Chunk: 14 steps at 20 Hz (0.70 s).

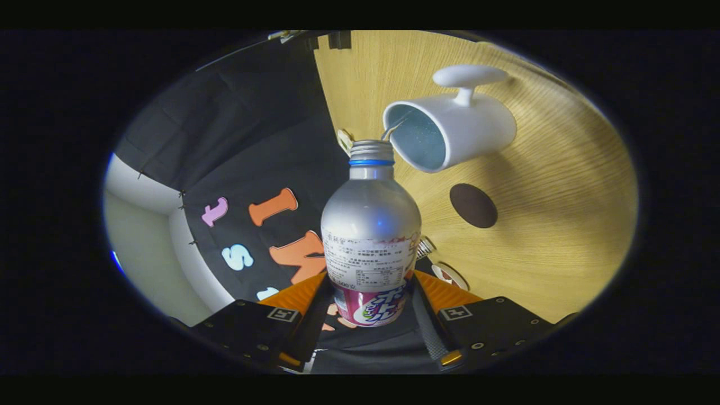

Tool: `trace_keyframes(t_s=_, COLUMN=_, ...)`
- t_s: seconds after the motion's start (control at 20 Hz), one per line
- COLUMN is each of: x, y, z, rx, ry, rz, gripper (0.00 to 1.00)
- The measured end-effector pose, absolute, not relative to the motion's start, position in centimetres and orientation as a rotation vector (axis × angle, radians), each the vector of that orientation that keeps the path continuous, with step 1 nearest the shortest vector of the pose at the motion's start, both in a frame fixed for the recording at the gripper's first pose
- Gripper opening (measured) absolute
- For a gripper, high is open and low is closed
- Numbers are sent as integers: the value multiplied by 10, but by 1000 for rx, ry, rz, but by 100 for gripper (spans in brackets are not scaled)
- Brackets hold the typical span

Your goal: Take the bottle from table, then pour the juice into the cup, finally place the bottle on the coaster

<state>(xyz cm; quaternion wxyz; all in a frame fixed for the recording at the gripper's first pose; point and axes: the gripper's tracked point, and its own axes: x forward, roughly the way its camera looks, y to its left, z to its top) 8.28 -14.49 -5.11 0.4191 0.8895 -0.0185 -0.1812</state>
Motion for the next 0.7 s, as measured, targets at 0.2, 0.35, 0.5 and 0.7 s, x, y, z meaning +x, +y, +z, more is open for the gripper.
trace_keyframes(t_s=0.2, x=86, y=-143, z=-52, rx=2262, ry=-45, rz=-455, gripper=76)
trace_keyframes(t_s=0.35, x=86, y=-146, z=-50, rx=2271, ry=-56, rz=-454, gripper=76)
trace_keyframes(t_s=0.5, x=87, y=-148, z=-50, rx=2276, ry=-60, rz=-454, gripper=76)
trace_keyframes(t_s=0.7, x=87, y=-151, z=-50, rx=2283, ry=-69, rz=-458, gripper=76)
